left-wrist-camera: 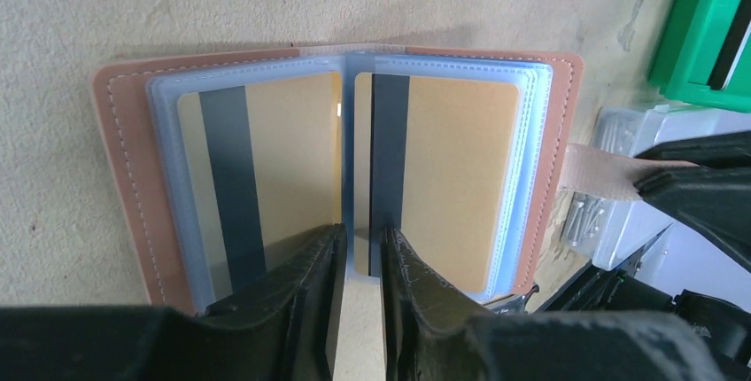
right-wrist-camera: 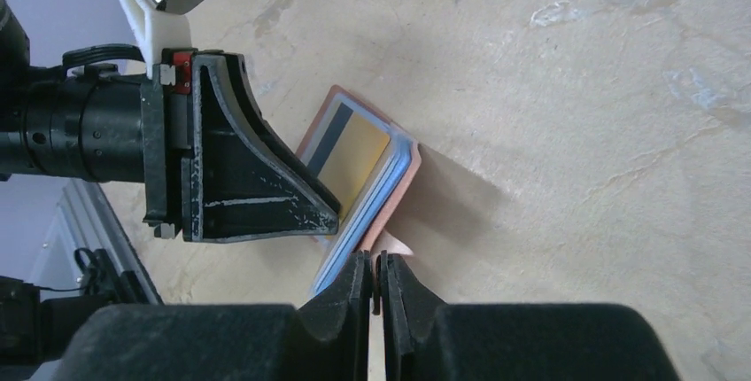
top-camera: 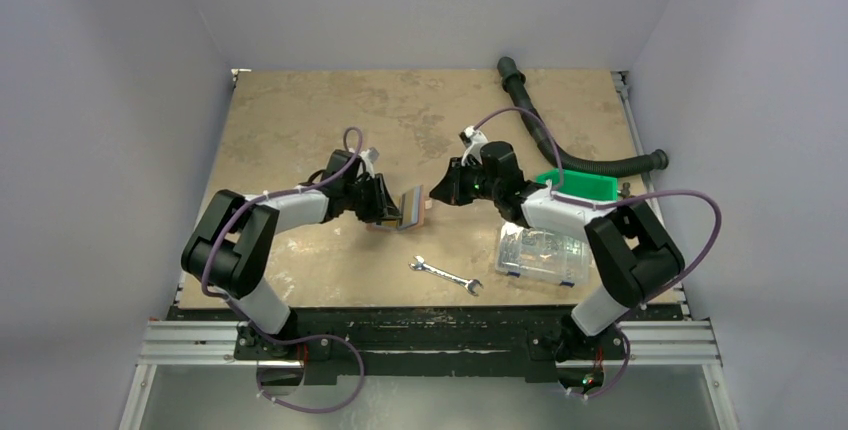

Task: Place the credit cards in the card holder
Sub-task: Open the card holder at the center of the board.

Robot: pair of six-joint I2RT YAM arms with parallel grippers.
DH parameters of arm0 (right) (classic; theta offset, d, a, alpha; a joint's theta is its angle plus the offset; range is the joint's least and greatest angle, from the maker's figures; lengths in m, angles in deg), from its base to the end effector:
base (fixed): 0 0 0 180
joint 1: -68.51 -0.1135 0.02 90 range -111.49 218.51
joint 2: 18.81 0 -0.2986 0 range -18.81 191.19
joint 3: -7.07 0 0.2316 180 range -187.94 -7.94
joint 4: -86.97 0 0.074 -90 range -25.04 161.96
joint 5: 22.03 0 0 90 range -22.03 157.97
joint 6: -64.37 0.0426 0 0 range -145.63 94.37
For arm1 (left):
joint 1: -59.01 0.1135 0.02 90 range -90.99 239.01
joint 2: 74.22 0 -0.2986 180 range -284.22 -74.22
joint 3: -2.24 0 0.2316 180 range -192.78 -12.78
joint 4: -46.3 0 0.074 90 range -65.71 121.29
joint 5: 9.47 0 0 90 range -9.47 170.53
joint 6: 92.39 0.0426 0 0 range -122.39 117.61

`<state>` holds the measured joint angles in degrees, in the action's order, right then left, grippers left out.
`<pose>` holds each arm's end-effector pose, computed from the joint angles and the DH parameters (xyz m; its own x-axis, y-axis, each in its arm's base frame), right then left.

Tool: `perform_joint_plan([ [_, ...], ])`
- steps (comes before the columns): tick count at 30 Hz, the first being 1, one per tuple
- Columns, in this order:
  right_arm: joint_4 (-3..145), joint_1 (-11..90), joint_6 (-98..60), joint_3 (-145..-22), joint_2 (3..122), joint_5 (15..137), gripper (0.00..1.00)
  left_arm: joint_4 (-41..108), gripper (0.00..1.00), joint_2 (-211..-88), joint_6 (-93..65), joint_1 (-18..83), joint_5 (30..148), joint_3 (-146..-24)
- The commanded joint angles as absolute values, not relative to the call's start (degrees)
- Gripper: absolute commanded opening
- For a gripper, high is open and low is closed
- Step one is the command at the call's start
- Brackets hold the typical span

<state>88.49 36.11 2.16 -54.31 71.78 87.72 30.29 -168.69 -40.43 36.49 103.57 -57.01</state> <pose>0.2677 0.1870 0.2460 -0.7000 0.0755 -0.7101 -0.4867 0.6773 0.5518 0.2738 -0.1316 0.1894 -0.9239 -0.2308 -0.3051 0.0121 0.7796 -0.6262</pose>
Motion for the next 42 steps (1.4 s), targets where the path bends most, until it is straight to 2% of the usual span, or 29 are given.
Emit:
perform_joint_plan([
  [1, 96.4, 36.8, 7.7, -54.3, 75.1, 96.6, 0.16, 31.9, 0.24, -168.9, -41.4, 36.3, 99.5, -53.7],
  [6, 106.2, 36.7, 13.8, -52.0, 79.3, 102.6, 0.37, 32.7, 0.22, -168.9, -41.5, 36.3, 99.6, -52.2],
  [12, 113.9, 36.7, 19.8, -49.6, 82.5, 105.7, 0.44, 33.6, 0.2, -168.7, -41.6, 36.3, 99.6, -51.2],
  [15, 107.5, 36.7, 16.4, -49.7, 80.7, 100.7, 0.47, 33.5, 0.19, -168.8, -41.5, 36.3, 99.5, -51.2],
  [19, 92.5, 36.7, 6.3, -50.9, 75.9, 88.6, 0.59, 33.3, 0.18, -168.9, -41.3, 36.3, 99.6, -51.2],
  [24, 91.3, 36.7, 5.1, -49.4, 74.2, 89.1, 0.71, 33.2, 0.17, -169.4, -40.5, 36.3, 99.8, -51.4],
  [31, 103.6, 36.8, 13.3, -45.5, 79.3, 98.0, 0.66, 33.2, 0.16, -169.9, -40.6, 36.3, 100.0, -51.3],
  [36, 110.7, 36.8, 16.6, -44.6, 83.1, 101.1, 0.53, 32.9, 0.15, -169.4, -40.6, 36.4, 99.8, -51.2],
  [42, 126.2, 36.9, 25.3, -42.2, 87.8, 103.9, 0.36, 32.7, 0.14, -169.1, -40.6, 36.3, 99.7, -50.9],
])
